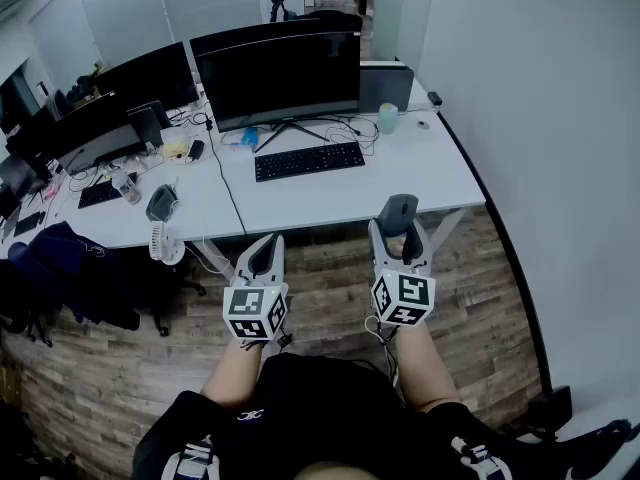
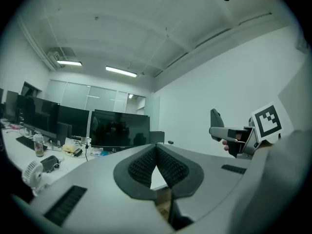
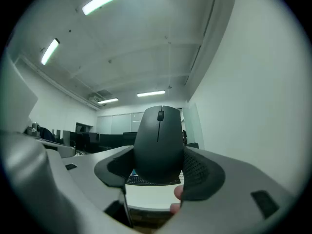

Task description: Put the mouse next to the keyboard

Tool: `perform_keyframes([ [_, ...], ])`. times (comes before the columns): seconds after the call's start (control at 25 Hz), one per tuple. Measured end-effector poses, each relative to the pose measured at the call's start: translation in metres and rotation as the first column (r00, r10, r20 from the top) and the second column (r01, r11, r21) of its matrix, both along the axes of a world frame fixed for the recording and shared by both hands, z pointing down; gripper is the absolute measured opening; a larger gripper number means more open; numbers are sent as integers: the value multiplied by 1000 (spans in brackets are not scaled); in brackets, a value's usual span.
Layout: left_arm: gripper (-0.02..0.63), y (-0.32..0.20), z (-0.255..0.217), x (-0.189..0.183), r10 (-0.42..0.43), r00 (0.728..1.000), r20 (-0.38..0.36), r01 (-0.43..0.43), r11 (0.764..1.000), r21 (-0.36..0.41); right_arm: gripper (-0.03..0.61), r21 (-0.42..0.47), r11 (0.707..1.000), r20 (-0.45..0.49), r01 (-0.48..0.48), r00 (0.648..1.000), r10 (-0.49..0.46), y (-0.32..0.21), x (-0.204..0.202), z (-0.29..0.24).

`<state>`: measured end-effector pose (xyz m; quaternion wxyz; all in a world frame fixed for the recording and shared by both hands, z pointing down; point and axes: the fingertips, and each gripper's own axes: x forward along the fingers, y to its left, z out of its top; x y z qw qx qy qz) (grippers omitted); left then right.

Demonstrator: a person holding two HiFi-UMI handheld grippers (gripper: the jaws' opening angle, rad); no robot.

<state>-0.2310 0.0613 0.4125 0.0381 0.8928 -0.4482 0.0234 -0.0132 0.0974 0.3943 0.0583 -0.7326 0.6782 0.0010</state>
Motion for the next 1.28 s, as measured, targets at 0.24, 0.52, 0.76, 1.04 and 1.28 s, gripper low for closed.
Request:
perform_keyframes([
  [0.24,12,3,-1,3,5,1000,-2,-5,1000,3,308,2,1000,-25,-8,1000,8,6,-1,1],
  [0.52,12,16,2,19,11,1000,1,-11,1000,7,310,-8,1000,-20,-10,1000,10,16,14,7],
  [0.76,12,29,12,30,27,1000,15,-27,1000,-15,310,-14,1000,-15,-9,1000,9,23,23,9],
  [1.04,12,14,18,47,59,998,6,-59,998,-16,310,-19,999,-7,-27,1000,27,18,33,18],
  [1.28,12,-13,25,78,107,994,-21,-108,994,-10,310,-13,998,-29,-56,998,56,-2,54,20],
])
